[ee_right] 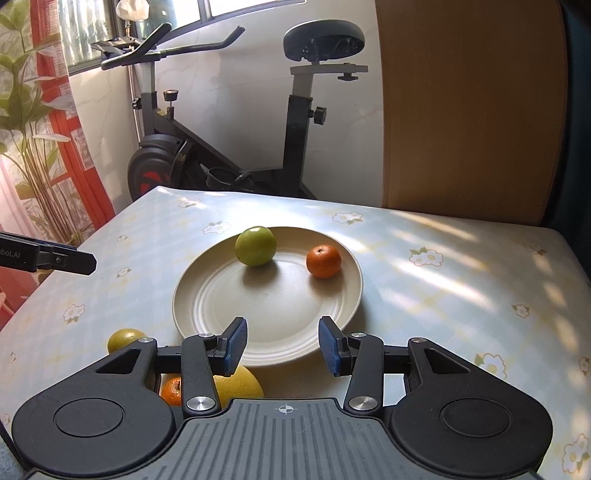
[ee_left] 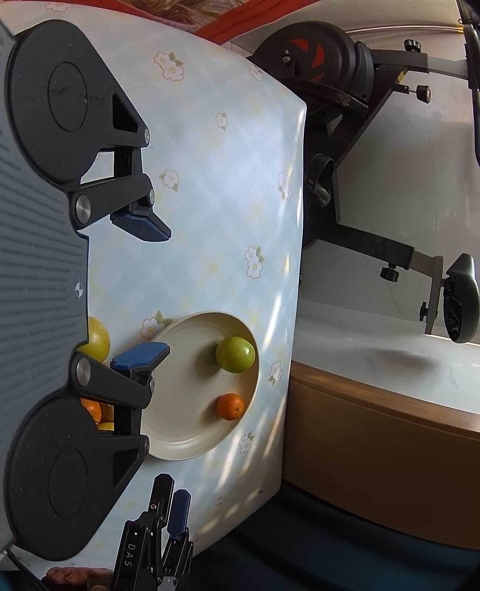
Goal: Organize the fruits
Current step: 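Lift both open tools away from the plate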
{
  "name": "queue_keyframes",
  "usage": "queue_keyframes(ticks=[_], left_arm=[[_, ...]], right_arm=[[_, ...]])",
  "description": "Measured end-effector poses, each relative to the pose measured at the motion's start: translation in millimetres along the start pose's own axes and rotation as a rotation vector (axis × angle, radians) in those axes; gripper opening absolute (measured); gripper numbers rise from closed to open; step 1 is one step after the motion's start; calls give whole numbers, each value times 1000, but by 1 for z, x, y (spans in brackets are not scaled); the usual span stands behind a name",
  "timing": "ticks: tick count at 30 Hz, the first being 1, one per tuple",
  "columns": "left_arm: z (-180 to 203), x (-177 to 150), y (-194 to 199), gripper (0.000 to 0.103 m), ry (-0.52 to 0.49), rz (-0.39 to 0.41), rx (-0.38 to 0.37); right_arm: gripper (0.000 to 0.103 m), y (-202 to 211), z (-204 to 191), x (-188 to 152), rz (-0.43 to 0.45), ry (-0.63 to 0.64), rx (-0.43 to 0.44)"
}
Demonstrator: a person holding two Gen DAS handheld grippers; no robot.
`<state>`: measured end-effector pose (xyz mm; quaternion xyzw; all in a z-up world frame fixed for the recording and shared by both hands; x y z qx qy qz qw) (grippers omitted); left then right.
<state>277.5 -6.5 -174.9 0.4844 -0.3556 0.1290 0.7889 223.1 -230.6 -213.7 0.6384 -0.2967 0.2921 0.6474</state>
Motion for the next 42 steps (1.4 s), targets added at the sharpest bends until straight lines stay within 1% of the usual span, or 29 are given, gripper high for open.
queue_keyframes(ticks=[3,8,12,20,22,23,29,32,42], left_arm=[[11,-6,-1,63,-10,11,-13],[20,-9,-11,63,-2,-17,-29],[20,-10,-14,63,-6,-18,-14],[10,-19,-17,63,29,-41,-12],[8,-19,-18,63,35,-45,-15],[8,-19,-18,62,36,-46,-18],[11,-22,-23,61,36,-61,-36],[11,-25,-26,61,48,-65,-44],[9,-25,-29,61,86,-67,-74]], right_arm=[[40,4,-5,-7,-15,10,8],[41,6,-16,-20,-45,78,-4],[41,10,-19,-23,-43,76,6],[41,14,-27,-23,-41,133,31],[42,15,-30,-24,-45,147,39],[44,15,-32,-25,-51,157,40],[45,13,-35,-33,-75,188,52],[48,11,-35,-36,-84,194,56],[48,3,-39,-34,-110,222,89]])
Point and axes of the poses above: each gripper's, at about its wrist camera, not at the fingertips, and y roughly against the way its jaws point, z to its right, x to its top, the point moved 5 cm from there along -y, roughly the way its jaws point, and after that the axes turned 14 degrees about -x, right-handed, at the moved point
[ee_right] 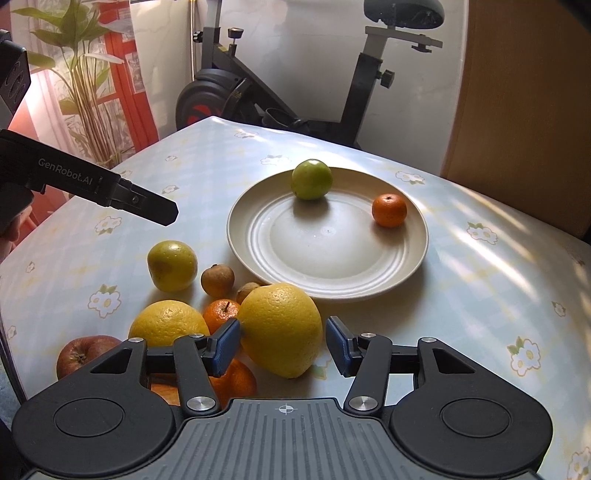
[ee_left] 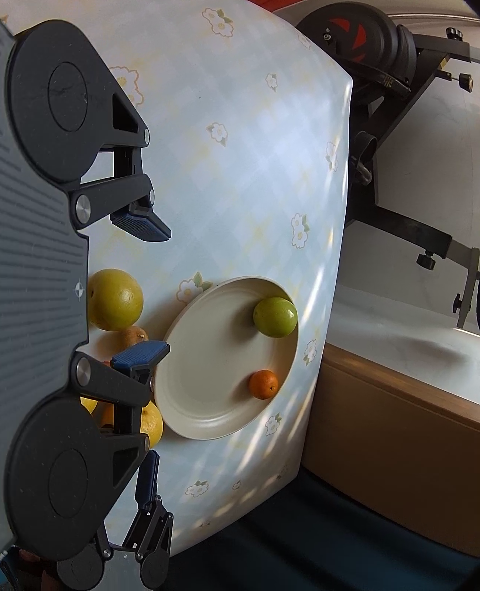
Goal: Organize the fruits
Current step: 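Lift both open tools away from the plate, then grasp the large yellow citrus from the pile with the left tool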
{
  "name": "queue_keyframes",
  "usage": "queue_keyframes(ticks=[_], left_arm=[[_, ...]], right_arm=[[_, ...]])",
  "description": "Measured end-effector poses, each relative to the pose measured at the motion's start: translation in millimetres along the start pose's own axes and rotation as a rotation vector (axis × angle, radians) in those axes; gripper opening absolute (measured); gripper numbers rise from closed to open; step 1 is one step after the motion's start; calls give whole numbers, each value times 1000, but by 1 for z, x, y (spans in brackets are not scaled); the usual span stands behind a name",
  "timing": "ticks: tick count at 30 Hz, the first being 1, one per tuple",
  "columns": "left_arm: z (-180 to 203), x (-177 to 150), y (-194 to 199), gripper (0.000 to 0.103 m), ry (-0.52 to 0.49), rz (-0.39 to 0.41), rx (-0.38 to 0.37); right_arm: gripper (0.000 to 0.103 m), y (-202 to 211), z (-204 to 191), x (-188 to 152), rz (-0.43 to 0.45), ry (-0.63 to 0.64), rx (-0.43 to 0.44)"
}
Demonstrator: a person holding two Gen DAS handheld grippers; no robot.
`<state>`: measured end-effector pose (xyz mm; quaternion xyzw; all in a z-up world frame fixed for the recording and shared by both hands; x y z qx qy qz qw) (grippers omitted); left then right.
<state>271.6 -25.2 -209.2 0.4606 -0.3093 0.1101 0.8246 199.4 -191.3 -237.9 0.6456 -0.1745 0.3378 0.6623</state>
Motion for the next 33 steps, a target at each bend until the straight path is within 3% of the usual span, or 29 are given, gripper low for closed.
queue_keyframes(ticks=[3,10,13,16,19,30,33], left_arm=[[0,1,-3,61,13,-6,-17],[16,1,-20,48,-16,-53,-119],[28,3,-30,47,-44,-80,-147],[43,3,-42,47,-64,-113,-211],[53,1,-53,47,-73,-144,-227],[48,-17,-60,47,43,-187,-331],[52,-18,-63,47,17,-185,-332]], right_arm=[[47,-4,4,-4,-19,-34,33],[41,1,28,-16,-28,-135,109],[38,4,35,-18,-28,-145,97],[27,-2,38,-22,-52,-137,53],[27,-6,39,-26,-53,-142,56],[32,-9,24,-24,-54,59,21],[37,-11,23,-22,-52,98,23]])
Point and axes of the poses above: each gripper's, at about its wrist camera, not at the fingertips, and y roughly against the way its jaws point, z to its right, x to its top, the point moved 5 cm from there along -y, roughly the way its jaws point, and after that the axes turned 14 degrees about -x, right-handed, at the moved point
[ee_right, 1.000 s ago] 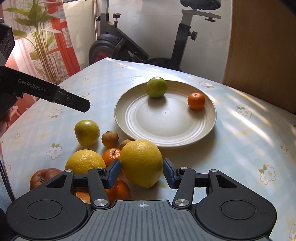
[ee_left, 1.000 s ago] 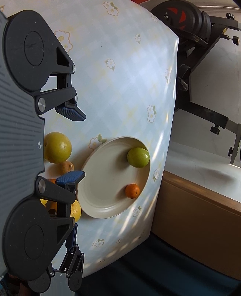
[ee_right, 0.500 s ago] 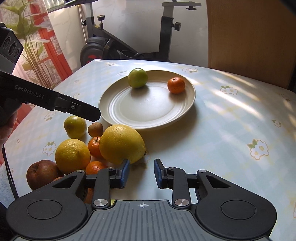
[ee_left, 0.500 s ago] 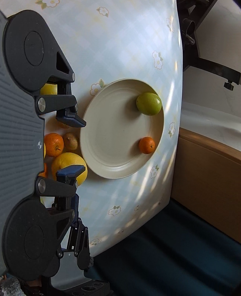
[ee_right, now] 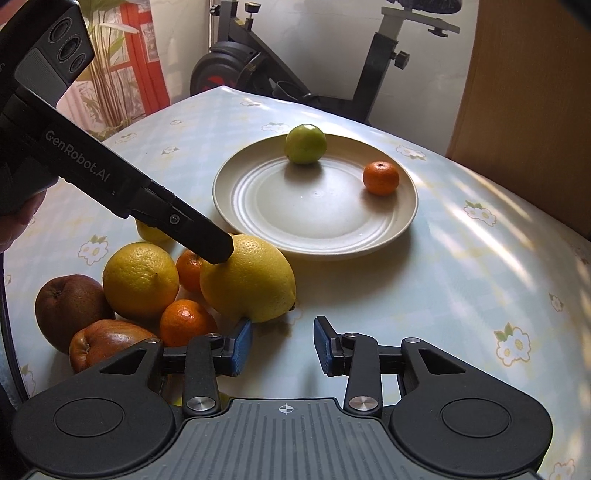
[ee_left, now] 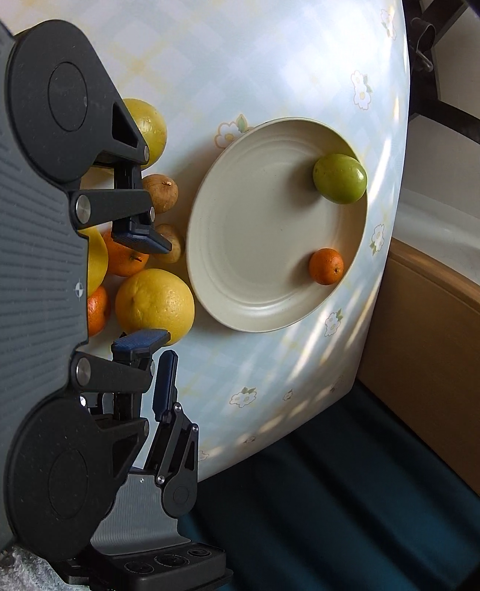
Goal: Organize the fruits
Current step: 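Grasp the large yellow citrus from the pile with the left tool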
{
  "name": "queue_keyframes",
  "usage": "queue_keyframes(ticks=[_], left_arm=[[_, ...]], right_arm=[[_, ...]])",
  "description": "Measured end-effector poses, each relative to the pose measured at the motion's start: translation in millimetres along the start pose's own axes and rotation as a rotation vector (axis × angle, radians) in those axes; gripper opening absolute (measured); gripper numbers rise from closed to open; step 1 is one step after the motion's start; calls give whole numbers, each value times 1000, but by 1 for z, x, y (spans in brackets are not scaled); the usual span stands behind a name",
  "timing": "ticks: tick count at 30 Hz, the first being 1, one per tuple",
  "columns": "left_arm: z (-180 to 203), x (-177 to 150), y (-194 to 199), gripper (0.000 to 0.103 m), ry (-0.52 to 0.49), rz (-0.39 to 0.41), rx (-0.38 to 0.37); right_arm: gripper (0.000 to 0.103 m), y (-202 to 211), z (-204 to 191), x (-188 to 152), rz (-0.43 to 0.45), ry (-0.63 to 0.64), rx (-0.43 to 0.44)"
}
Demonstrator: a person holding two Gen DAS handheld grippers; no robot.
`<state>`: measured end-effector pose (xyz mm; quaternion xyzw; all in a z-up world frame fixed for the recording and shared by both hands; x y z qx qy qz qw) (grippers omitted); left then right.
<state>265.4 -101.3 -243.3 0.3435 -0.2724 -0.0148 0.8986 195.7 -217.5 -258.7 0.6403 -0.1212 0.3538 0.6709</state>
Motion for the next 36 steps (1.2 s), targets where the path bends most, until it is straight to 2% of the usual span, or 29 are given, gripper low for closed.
queue_keyframes(ticks=[8,20,23,31,36], left_arm=[[5,0,-11,45,-14,-21,-18],[22,11,-17,41,-78,-27,-19],[27,14,-21,41,-97,-27,-4],[19,17,-18,40,-42,-5,-28],[12,10,-11,40,11,17,-74]], right_arm=[[40,-4,-4,0,1,69,7],[41,-2,-8,-2,34,73,50],[42,-2,-10,0,39,85,35],[44,-8,-7,0,56,1,48],[43,-9,0,-3,57,-61,74]])
Point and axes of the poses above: each gripper's, at about its wrist camera, not at the fingertips, and y roughly against the way its jaws point, z to its right, x to its top, the point moved 5 cm from there along -y, roughly the way its jaws point, and after that the axes turned 14 degrees about -x, right-handed, at the moved point
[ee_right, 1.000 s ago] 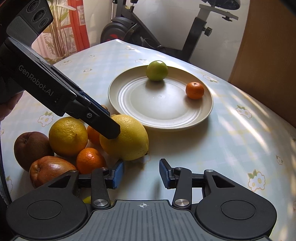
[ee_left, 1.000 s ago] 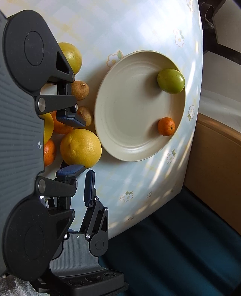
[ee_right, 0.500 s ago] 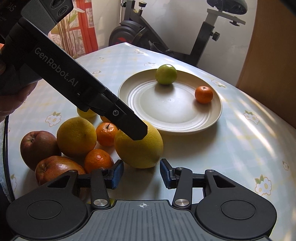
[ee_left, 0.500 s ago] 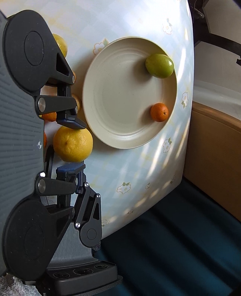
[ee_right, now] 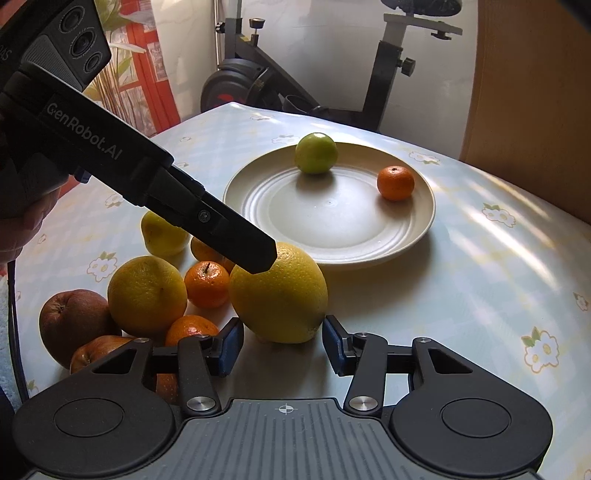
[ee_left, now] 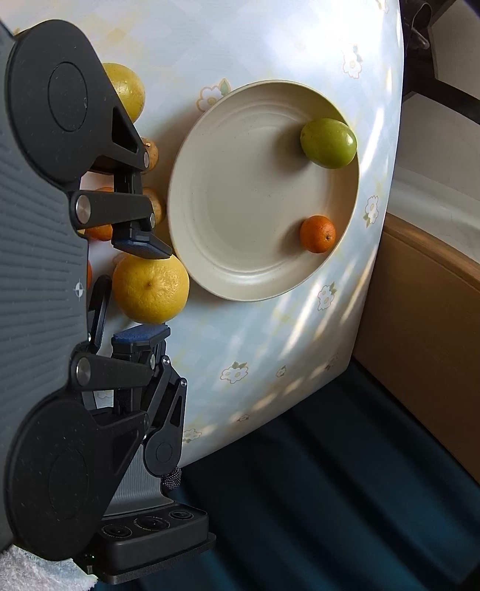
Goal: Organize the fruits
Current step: 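Grasp the large yellow citrus from the pile with the left tool, then carry the yellow citrus onto the plate and open the left tool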
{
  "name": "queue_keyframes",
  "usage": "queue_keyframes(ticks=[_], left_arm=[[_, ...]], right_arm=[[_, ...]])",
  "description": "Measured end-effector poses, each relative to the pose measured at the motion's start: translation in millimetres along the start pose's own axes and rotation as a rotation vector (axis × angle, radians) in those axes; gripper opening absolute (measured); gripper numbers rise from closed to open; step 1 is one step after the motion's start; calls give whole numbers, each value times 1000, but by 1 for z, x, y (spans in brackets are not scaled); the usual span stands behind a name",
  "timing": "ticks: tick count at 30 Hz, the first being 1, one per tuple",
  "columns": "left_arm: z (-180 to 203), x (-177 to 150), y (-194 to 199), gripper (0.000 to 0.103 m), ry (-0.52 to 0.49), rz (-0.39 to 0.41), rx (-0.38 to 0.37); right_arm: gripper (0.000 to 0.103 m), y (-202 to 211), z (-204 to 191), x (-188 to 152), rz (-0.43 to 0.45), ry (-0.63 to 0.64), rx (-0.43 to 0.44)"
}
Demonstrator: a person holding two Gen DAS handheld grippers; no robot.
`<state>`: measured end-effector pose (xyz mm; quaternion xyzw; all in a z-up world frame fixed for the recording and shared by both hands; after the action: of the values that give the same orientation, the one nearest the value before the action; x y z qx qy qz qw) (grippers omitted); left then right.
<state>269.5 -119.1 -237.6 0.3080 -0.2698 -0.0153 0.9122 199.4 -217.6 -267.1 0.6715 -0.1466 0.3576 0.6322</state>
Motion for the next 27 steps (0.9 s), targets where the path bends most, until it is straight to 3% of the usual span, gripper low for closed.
queue_keyframes(ticks=[9,14,21,27], left_arm=[[-1,-1,-5,39,-3,8,15],[6,2,5,39,-19,32,-16],[21,11,23,39,-66,91,-20],[9,23,41,39,-59,113,6]], right_arm=[[43,0,-1,1,8,-33,-20],[43,16,-1,5,44,-35,-37],[43,27,-1,30,79,-14,-50],[43,12,-8,58,85,21,-28]])
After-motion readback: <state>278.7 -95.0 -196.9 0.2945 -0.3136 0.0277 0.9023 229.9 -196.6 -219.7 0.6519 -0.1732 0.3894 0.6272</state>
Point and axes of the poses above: each gripper's, at about its wrist camera, not at the fingertips, and y roughly against the way its jaws point, z to its right, x to its top, the point moved 5 cm from there along -y, roughly the way its jaws point, and after that the axes turned 14 degrees about -x, right-handed, at the moved point
